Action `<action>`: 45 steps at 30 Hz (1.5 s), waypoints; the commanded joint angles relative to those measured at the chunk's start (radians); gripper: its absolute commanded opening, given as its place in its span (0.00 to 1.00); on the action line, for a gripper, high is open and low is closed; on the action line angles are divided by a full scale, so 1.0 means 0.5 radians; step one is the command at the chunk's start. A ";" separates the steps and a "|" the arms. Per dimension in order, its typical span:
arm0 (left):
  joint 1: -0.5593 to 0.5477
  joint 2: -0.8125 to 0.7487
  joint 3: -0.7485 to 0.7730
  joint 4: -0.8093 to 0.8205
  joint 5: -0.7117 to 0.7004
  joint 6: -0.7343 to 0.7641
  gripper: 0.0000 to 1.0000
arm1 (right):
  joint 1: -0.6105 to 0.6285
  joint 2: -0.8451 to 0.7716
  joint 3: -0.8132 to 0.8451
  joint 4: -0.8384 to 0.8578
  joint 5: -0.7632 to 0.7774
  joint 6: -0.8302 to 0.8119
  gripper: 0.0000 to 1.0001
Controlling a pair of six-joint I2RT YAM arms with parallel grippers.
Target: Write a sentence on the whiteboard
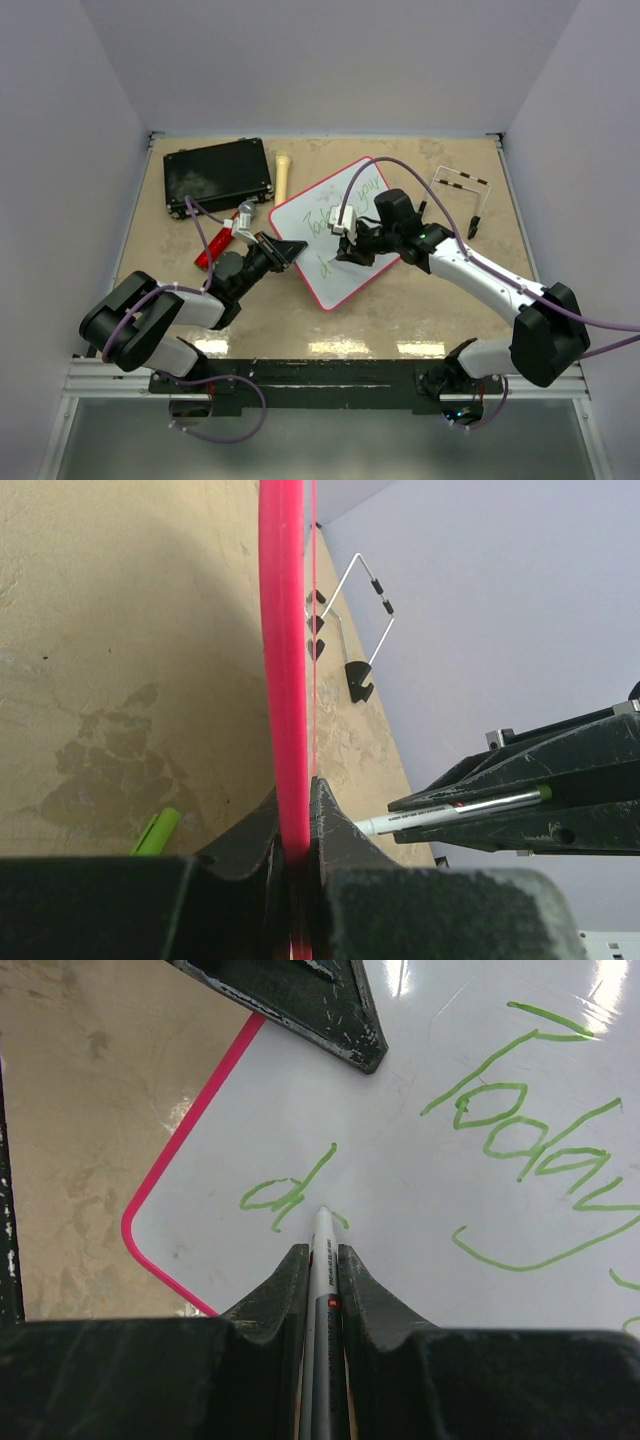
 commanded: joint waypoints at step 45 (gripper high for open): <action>-0.008 -0.022 0.010 0.222 0.054 0.050 0.00 | -0.027 -0.046 0.057 0.021 0.084 0.002 0.00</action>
